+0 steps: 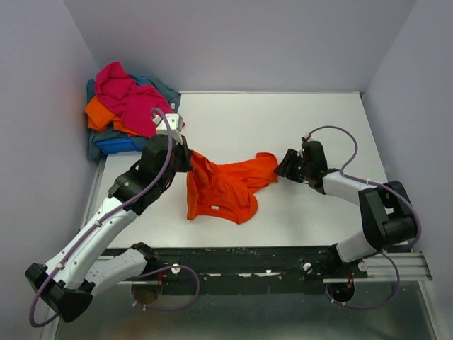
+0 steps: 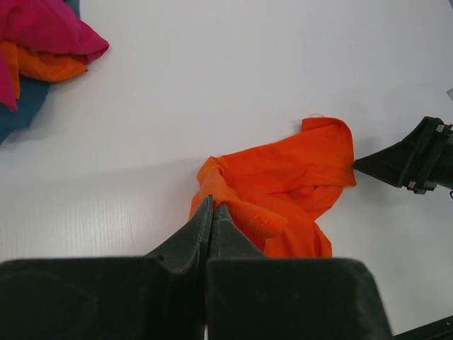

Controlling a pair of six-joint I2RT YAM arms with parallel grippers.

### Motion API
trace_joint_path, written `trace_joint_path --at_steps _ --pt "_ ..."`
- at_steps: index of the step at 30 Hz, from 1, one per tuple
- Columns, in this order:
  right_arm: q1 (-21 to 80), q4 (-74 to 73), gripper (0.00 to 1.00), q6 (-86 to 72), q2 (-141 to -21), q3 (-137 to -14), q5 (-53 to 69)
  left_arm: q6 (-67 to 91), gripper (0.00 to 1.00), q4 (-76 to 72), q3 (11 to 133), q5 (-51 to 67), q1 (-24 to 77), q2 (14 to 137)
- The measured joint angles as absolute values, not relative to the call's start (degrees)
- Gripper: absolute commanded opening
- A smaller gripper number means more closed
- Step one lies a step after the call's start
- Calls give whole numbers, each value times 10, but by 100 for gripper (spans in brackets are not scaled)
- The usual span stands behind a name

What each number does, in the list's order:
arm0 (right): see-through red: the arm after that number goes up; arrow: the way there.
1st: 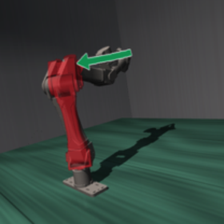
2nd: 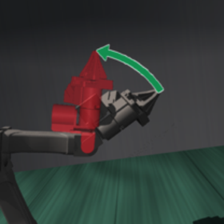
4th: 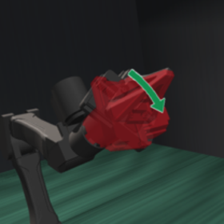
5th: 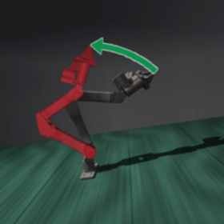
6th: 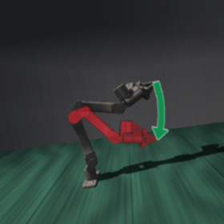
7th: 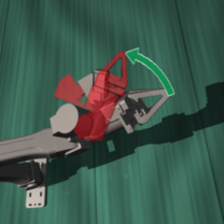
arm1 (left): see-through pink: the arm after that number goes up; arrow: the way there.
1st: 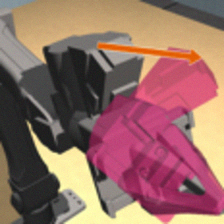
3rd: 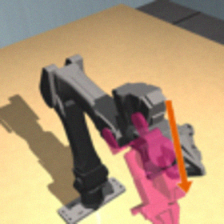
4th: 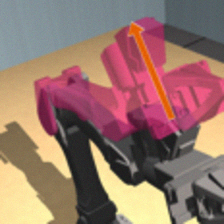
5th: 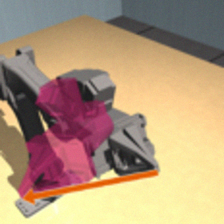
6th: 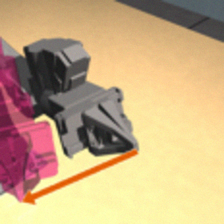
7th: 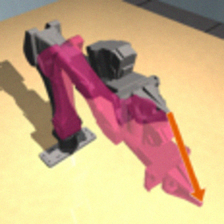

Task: Fold and stack the t-shirts
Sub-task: Flatten out the tshirt

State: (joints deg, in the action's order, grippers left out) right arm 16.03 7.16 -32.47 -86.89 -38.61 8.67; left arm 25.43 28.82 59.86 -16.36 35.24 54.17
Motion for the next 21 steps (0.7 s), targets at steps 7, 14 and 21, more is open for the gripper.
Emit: trace_joint_path --at_steps 7,14,21 --pt "160 66 52 -360 -874 -376 99 258 0 289 599 -173 352 542" --pt "160 119 17 -403 -922 -370 170 258 0 294 603 -179 352 553" --pt "160 99 1 -413 -892 -362 175 262 0 309 623 -201 352 579"
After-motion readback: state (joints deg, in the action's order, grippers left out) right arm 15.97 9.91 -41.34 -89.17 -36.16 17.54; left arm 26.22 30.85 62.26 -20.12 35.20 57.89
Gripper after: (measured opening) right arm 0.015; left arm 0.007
